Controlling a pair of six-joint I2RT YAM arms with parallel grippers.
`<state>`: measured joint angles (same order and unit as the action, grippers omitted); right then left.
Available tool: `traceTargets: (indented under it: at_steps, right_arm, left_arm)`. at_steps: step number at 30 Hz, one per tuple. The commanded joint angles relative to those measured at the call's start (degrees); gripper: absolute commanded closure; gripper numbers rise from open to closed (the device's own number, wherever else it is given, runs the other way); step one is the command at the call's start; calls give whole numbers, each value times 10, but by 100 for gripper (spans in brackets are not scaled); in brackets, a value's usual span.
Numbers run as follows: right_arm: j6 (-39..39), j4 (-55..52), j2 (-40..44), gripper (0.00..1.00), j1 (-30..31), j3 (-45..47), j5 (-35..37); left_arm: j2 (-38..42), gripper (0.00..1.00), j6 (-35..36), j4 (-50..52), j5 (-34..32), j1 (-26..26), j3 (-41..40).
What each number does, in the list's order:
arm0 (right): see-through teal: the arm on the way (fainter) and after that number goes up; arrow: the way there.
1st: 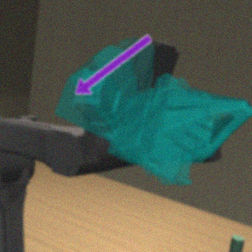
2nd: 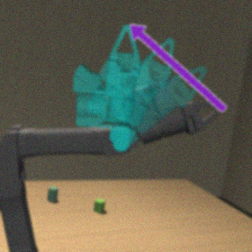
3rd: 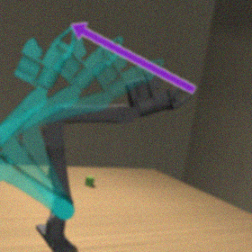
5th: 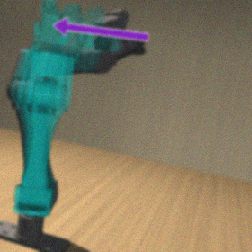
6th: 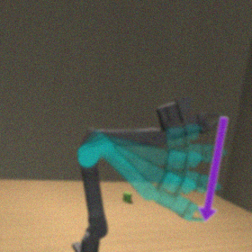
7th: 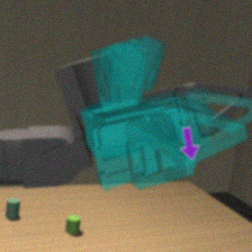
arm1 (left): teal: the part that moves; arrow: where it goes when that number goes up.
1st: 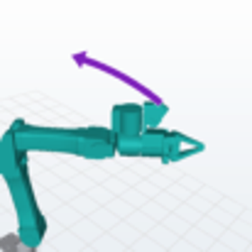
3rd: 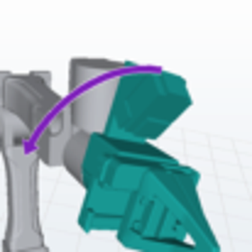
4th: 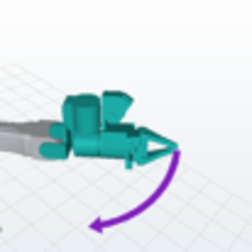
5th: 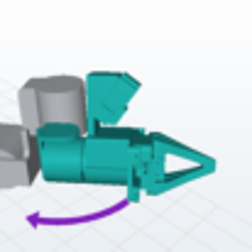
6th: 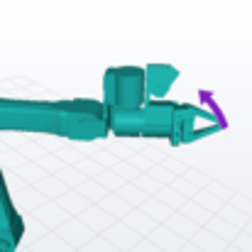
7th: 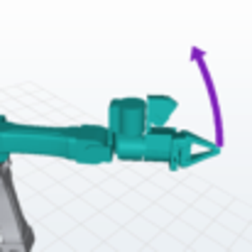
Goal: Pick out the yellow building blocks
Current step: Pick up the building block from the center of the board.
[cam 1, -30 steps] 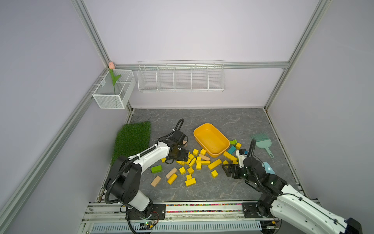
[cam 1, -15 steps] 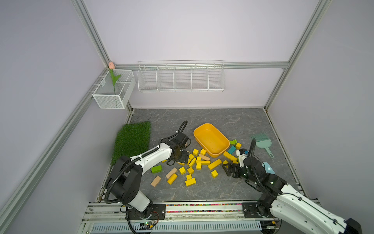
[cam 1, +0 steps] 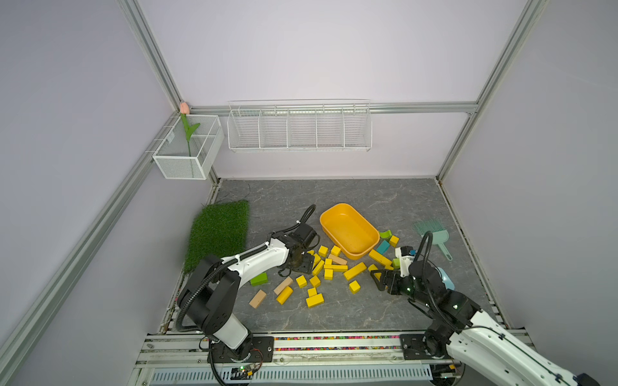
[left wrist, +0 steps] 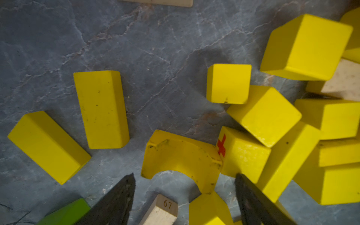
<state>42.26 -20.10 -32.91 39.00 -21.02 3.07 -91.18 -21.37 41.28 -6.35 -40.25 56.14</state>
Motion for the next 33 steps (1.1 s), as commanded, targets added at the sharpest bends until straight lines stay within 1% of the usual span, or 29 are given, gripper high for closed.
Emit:
traceTargets:
  at_steps: [1, 12, 21, 26, 29, 33]
  right_arm:
    - [13, -2, 5, 11, -5, 12, -10]
    - [7, -2, -8, 11, -18, 8, -22]
    - [15, -20, 33, 11, -21, 19, -15]
    - [16, -21, 34, 11, -22, 20, -16]
    - [16, -20, 30, 11, -23, 19, -18]
    - [15, -20, 28, 11, -23, 18, -19]
  left_arm:
    - [-9, 18, -16, 21, -28, 0, -2]
    - [-46, 16, 1, 26, -45, 0, 26]
    - [-85, 17, 10, 17, -39, 10, 46]
    - [-69, 17, 6, 20, -40, 11, 42]
    - [-46, 13, 3, 23, -40, 10, 34]
    - [-17, 12, 0, 25, -33, 10, 20]
